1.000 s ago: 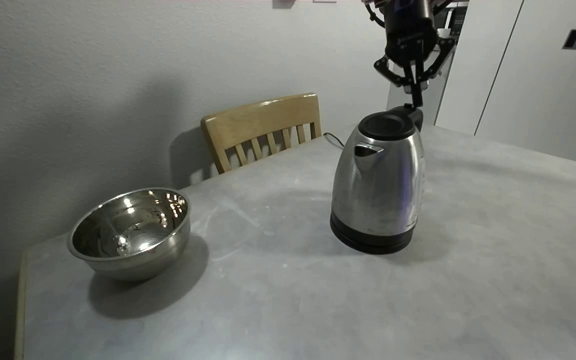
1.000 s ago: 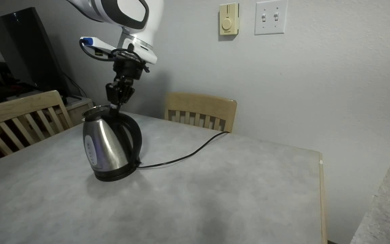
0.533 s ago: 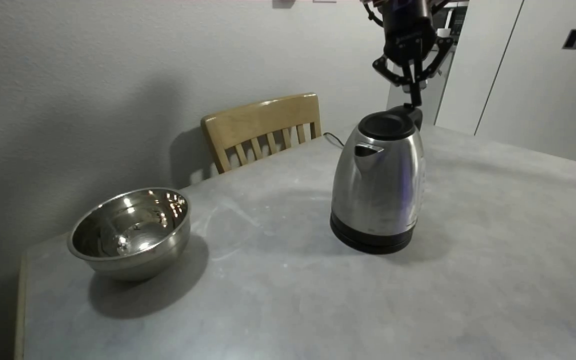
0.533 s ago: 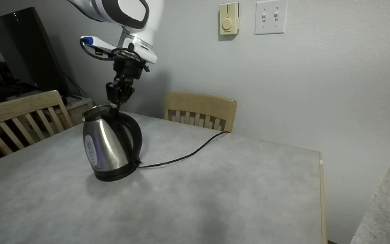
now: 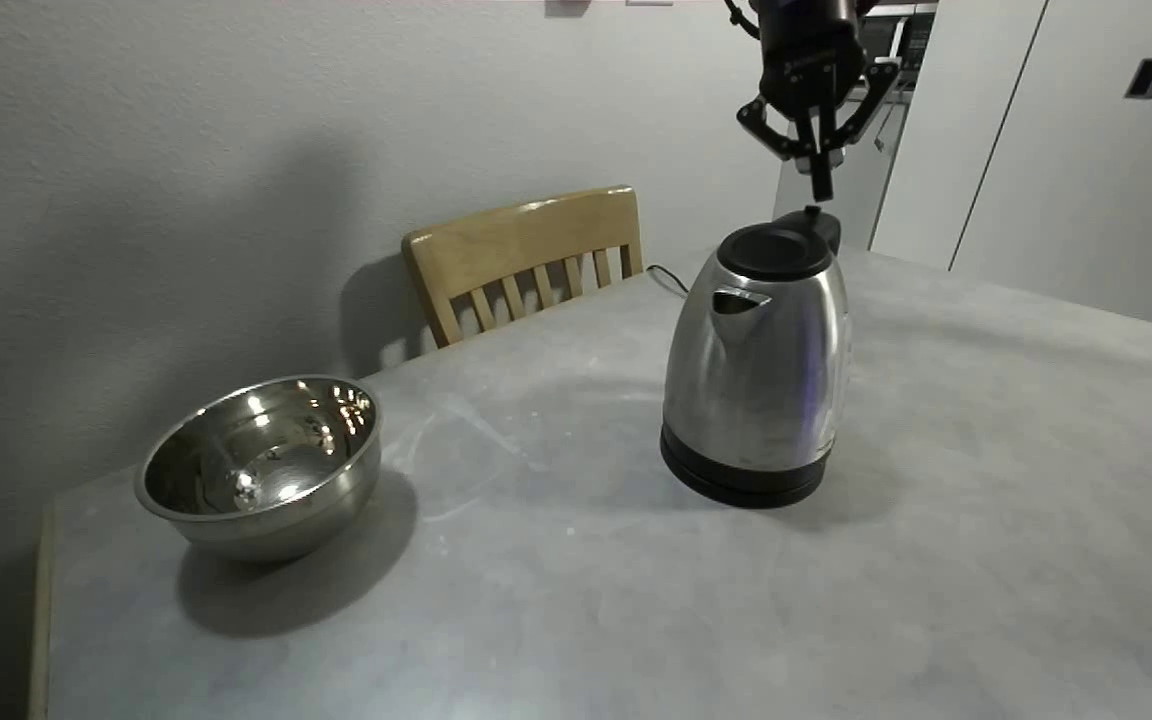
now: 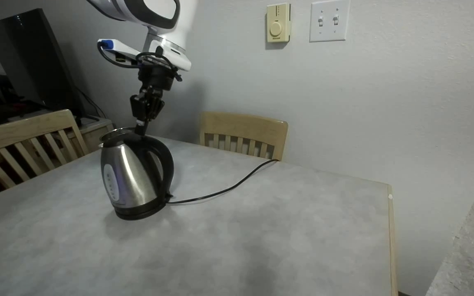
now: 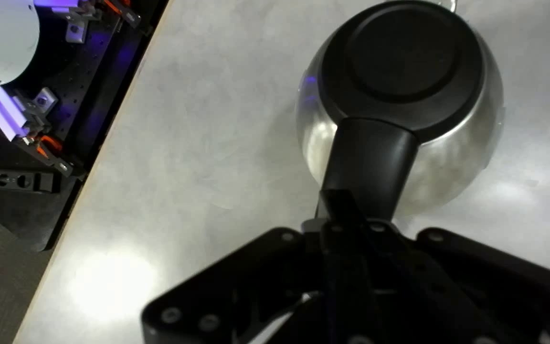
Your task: Open the electric kettle
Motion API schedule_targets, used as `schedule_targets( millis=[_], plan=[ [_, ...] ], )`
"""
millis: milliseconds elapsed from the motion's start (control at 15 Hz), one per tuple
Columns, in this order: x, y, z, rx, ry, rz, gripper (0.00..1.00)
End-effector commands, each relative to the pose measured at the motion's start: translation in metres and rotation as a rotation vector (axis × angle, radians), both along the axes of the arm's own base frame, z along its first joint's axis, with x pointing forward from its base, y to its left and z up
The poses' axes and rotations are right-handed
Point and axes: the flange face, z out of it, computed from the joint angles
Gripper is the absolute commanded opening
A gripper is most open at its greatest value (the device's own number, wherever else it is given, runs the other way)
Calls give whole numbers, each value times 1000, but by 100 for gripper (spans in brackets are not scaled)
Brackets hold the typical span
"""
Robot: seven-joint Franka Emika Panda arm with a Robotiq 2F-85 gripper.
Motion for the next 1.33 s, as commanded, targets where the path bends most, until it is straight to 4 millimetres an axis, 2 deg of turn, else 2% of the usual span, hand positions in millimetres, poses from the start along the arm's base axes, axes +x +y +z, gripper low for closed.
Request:
schedule_targets(
  millis=[0, 333, 800, 1267],
  plan=[
    [5, -2, 11, -10, -11, -5, 0],
    [9, -5, 9, -4, -19, -11, 0],
    [10, -3, -18, 7, 24, -8, 0],
    [10, -2, -26, 13, 39, -15, 0]
  ],
)
